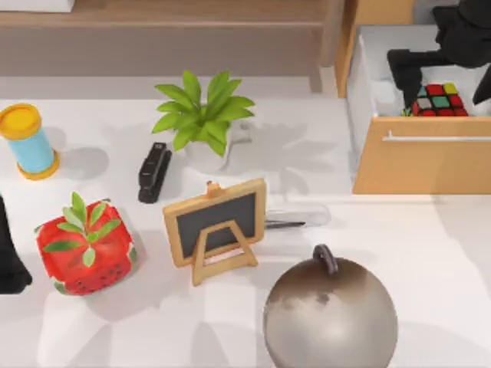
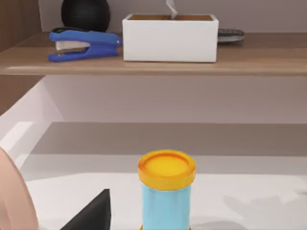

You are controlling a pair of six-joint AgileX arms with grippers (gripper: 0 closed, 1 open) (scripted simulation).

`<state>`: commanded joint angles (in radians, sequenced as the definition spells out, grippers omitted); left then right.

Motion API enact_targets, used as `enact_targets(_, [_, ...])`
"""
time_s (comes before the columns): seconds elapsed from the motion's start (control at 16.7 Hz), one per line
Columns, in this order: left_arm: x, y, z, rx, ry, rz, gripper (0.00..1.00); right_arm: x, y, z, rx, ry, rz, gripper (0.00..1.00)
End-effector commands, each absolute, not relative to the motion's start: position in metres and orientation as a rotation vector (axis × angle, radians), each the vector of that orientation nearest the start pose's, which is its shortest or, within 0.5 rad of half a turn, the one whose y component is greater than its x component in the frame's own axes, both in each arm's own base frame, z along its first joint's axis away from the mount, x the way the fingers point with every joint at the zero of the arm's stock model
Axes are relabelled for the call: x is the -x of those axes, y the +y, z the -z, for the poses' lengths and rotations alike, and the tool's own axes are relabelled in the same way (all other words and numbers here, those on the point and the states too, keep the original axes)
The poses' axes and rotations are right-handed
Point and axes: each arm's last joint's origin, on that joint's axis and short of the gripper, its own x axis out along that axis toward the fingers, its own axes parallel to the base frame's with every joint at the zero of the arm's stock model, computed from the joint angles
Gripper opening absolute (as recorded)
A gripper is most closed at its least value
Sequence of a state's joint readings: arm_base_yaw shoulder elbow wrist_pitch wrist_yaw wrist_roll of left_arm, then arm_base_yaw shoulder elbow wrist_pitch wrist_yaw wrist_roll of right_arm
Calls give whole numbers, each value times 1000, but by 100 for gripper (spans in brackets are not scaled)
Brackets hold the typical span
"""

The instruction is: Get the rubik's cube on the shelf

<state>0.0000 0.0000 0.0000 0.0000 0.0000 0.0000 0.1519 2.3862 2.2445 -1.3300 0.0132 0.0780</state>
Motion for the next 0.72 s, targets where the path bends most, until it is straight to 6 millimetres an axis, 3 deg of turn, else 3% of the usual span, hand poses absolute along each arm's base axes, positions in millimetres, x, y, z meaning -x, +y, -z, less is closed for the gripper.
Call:
enact_targets(0.42, [-106,-1,-160,0,0,0,100,-487,70,-174,65,1472,-71,100])
enact_targets(0.72, [-106,-1,-160,0,0,0,100,-489,70,-172,64,1470,-71,100])
